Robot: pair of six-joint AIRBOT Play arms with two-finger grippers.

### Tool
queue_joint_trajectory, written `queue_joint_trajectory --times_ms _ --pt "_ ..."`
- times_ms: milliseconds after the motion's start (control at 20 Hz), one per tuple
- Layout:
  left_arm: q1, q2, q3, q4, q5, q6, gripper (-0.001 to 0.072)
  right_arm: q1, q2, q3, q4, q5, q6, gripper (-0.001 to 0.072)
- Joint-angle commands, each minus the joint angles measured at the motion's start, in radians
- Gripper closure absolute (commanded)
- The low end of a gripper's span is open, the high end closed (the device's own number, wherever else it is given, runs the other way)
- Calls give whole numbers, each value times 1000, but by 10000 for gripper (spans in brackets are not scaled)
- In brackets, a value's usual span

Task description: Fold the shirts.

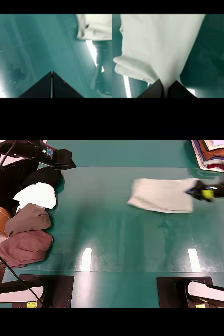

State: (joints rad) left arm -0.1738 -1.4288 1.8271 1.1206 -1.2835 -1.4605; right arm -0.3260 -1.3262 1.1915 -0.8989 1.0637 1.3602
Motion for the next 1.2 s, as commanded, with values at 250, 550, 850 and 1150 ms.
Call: queue_joint_trajectory --times_ms 250,550,850,1150 --pt "-18 0 1 -3 13 -8 684 -565 285 -364 -22 -77 55 699" --pt "-18 0 1 -2 11 -4 683 -517 366 -444 -239 -43 53 359" --pt "-18 0 1 -2 11 2 683 -533 440 -229 -240 113 56 57" --pt "-18 0 1 -3 29 2 683 -90 490 -189 -71 88 56 96"
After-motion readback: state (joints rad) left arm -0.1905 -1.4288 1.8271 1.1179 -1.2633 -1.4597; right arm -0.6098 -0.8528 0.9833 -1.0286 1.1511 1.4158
